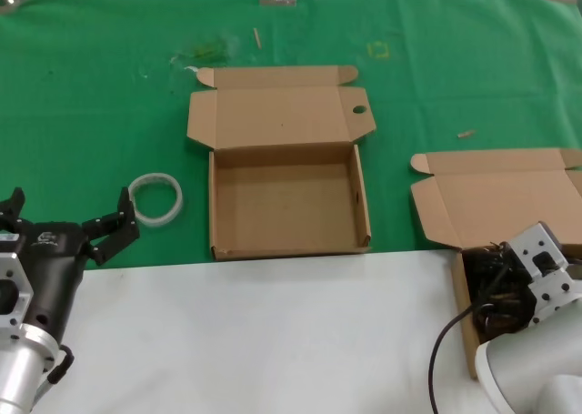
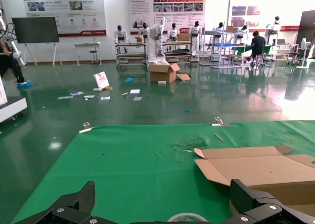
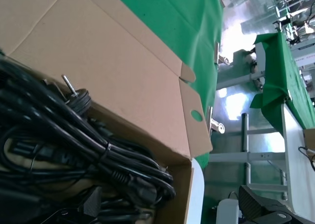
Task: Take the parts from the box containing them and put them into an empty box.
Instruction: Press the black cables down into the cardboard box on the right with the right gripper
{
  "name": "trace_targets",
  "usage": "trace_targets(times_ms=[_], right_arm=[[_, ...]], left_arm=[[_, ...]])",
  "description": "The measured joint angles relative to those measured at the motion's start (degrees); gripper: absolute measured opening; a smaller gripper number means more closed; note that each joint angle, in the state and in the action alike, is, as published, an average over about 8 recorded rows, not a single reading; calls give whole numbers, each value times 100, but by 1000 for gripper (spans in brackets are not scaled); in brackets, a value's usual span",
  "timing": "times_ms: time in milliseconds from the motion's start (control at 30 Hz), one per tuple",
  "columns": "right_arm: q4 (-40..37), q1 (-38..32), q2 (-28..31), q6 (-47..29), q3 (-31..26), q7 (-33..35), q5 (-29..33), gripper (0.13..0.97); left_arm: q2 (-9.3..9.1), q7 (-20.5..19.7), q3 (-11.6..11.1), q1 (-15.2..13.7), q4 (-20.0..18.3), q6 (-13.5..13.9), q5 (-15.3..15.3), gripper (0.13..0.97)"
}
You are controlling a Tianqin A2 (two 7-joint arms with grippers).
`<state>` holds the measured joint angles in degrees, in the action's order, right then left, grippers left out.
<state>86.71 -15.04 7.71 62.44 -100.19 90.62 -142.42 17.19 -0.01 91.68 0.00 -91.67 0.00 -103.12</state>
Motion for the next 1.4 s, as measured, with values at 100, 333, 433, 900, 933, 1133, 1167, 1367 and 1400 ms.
trace_targets(times_ms=[100,333,433,900,933,1133,1167,1367,1400], right_arm=[[-159,-72,0,-105,-13,-99,33,966],[-619,-303,0,-413,-55,-286,22,966],[-788,-377,0,-522,-74,-350,4,966],[-957,-383,0,-664,-101,-531,-120,925],[-945,-376,0,-670,-103,-540,-139,904],[-846,-348,2,-703,-143,-562,-281,803],[-830,-347,2,-707,-154,-559,-305,780],[-752,-352,2,-723,-228,-538,-435,645],[-742,-351,2,-726,-238,-538,-455,623]], left_arm=[[0,0,0,0,0,0,0,966],[0,-1,0,0,0,0,0,966],[0,-2,0,0,0,0,0,966],[0,-2,0,0,0,0,2,966],[0,-2,0,0,0,0,2,966],[0,-1,0,0,0,0,2,966],[0,-1,0,0,0,0,2,966],[0,-1,0,0,0,0,1,966],[0,-1,0,0,0,0,1,966]])
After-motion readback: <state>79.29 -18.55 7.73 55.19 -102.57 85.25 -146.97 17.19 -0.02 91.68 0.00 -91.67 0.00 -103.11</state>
